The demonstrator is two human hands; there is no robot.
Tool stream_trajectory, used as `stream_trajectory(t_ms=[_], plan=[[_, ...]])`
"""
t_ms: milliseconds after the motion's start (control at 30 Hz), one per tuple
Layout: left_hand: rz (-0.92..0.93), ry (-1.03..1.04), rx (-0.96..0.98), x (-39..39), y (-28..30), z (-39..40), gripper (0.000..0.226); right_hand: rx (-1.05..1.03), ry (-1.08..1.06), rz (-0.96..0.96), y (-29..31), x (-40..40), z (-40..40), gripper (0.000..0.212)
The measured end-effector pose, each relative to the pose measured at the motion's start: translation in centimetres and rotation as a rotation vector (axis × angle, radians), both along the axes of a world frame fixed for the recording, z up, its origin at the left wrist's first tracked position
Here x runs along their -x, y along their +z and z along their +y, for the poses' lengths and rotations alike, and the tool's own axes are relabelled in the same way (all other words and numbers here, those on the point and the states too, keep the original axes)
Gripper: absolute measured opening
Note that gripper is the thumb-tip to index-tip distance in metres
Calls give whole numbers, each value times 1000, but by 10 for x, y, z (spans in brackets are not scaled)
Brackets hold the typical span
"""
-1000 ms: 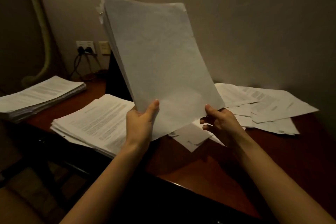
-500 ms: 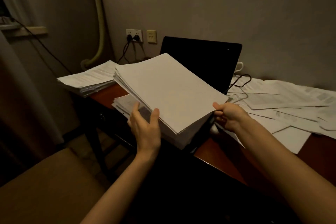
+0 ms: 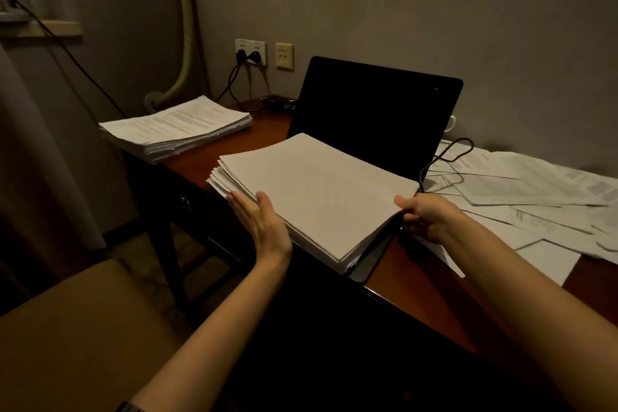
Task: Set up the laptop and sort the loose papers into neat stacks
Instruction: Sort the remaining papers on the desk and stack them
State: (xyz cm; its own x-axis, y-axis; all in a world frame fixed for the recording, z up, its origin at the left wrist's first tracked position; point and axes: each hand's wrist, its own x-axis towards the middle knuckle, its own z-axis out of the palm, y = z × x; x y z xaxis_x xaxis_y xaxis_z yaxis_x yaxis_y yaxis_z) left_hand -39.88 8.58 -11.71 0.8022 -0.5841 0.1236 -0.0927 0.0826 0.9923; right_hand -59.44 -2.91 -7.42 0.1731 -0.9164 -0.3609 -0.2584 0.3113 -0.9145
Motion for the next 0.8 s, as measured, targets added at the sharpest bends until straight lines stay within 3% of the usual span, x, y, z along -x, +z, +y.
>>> stream_trajectory(t_ms=[133,200,300,367,433,533,600,667,800], plan=[[-78,-38,-220,-3,0,-5,93,86,-37,38,-2,-6,2,25],[-163,35,-237,0,1,-4,101,109,-86,-21,-2,-9,7,24],[-386,152,-1,12,9,2,91,69,-117,-208,1,-8,17,20],[-467,123,217,26,21,5,81,29,-108,-301,1,0,24,24],[-533,-10,404,44,36,6,68,-3,-65,-340,0,14,30,28],[-690,-350,532,83,55,2,43,69,-16,-262,-3,43,42,17],[-814,-574,470,119,60,-6,32,215,-91,-210,-10,71,46,18],[-904,-711,272,147,56,-12,26,381,-168,-182,-22,92,47,19],[-953,-886,-156,207,34,-42,39,641,-374,16,-34,149,47,19]])
